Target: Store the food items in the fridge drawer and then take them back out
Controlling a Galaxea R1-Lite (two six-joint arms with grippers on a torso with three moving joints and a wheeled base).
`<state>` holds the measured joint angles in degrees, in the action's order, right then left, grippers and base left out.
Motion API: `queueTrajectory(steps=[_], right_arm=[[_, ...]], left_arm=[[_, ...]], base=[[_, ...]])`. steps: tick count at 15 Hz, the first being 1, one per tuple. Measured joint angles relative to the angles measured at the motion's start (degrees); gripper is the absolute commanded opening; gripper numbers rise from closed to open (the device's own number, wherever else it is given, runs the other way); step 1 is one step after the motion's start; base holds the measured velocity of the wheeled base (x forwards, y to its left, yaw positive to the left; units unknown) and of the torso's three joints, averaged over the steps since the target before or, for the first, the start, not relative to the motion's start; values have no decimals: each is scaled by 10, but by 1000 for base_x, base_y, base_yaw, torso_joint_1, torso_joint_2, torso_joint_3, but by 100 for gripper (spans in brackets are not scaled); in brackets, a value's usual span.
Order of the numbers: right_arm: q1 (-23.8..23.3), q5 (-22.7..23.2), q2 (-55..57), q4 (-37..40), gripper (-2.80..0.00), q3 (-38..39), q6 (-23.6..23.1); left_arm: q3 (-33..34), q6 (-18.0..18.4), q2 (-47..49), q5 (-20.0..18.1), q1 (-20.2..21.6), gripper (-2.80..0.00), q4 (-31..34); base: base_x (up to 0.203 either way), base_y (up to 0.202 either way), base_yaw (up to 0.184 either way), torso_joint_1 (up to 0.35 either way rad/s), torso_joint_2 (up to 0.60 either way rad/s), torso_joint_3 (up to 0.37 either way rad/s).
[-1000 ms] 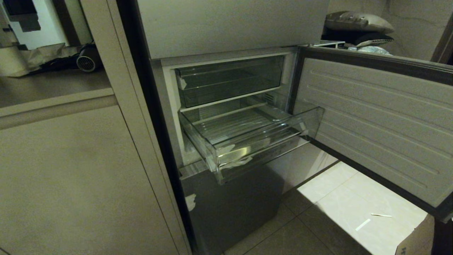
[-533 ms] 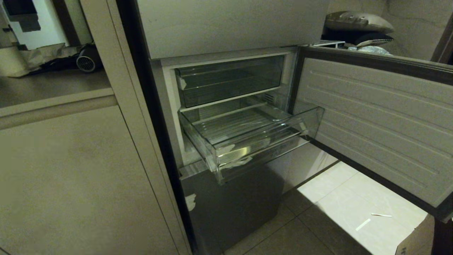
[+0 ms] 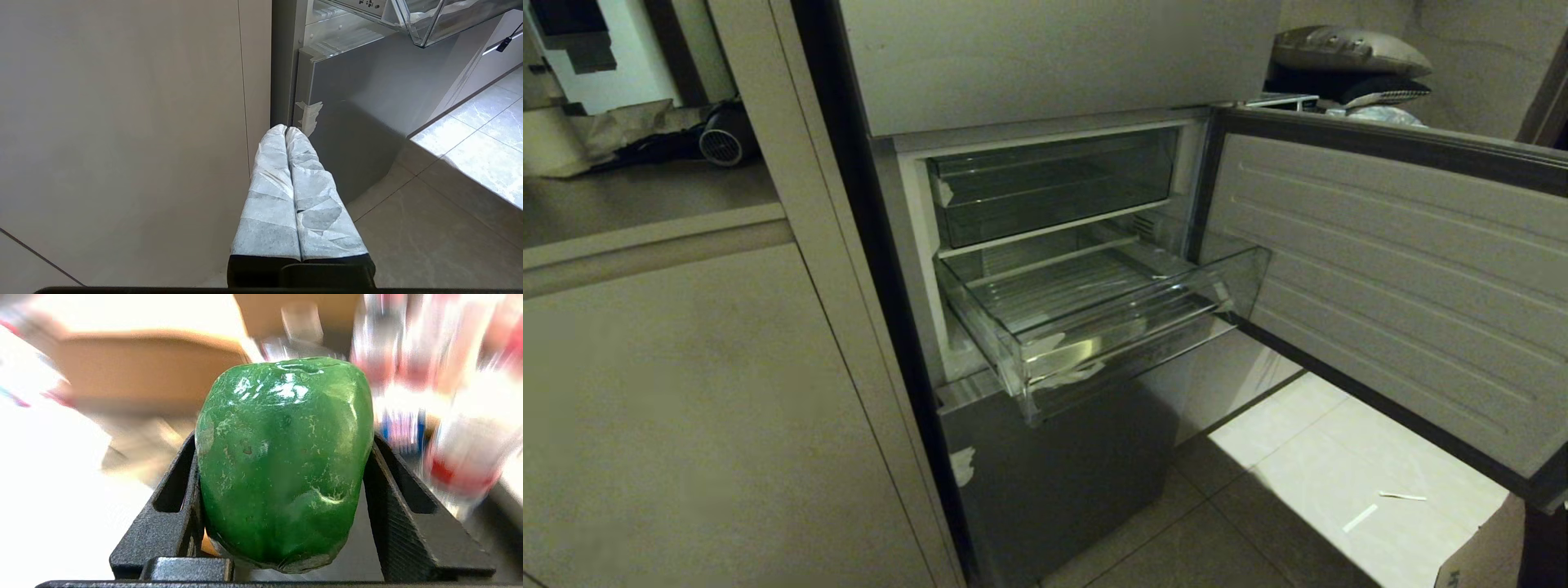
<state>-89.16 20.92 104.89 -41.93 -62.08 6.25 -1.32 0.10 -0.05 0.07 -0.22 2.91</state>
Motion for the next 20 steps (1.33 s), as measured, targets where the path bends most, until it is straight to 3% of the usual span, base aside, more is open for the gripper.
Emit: queueTrajectory(steps=[2, 4, 6, 11, 14, 17, 20], right_arm=[[30, 15, -106, 3, -280, 16, 30], [116, 25, -205, 4, -280, 29, 50], [244, 28, -287, 6, -280, 43, 44], [621, 26, -399, 7, -280, 91, -13], [793, 11, -392, -19, -280, 119, -29], [869, 4, -306, -83, -280, 120, -34], [902, 0, -177, -118, -280, 68, -26]], left_arm=[[0, 0, 0, 0, 0, -280, 0], [0, 0, 0, 0, 0, -280, 0], [0, 0, 0, 0, 0, -280, 0], [0, 0, 0, 0, 0, -280, 0], [0, 0, 0, 0, 0, -280, 0], [0, 0, 0, 0, 0, -280, 0], [0, 0, 0, 0, 0, -280, 0]], base=[[0, 0, 0, 0, 0, 0], [0, 0, 0, 0, 0, 0], [0, 0, 0, 0, 0, 0], [0, 0, 0, 0, 0, 0], [0, 0, 0, 0, 0, 0], [0, 0, 0, 0, 0, 0], [0, 0, 0, 0, 0, 0]])
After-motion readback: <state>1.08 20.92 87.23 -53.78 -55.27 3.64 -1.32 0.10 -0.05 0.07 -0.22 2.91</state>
